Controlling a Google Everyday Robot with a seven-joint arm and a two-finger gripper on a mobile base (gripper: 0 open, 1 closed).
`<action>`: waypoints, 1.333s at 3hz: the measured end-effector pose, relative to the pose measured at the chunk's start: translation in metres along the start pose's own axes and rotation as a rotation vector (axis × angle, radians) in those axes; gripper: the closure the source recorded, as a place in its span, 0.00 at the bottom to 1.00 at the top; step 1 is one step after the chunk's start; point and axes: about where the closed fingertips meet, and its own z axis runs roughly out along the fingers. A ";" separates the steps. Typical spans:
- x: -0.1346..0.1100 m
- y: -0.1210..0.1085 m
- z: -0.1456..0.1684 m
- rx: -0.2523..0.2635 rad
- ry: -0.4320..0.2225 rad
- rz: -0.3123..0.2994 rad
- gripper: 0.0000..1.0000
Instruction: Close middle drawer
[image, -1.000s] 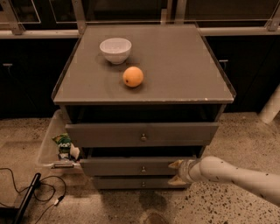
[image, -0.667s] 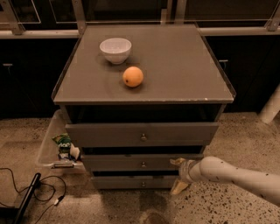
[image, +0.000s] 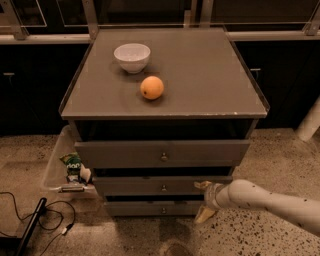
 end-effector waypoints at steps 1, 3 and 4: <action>0.004 0.020 -0.032 0.015 -0.005 -0.029 0.00; 0.078 0.064 -0.160 0.190 0.100 0.096 0.00; 0.091 0.071 -0.171 0.207 0.114 0.122 0.00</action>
Offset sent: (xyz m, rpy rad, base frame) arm -0.1699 -0.1631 0.0707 -0.0362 -0.0958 -0.2578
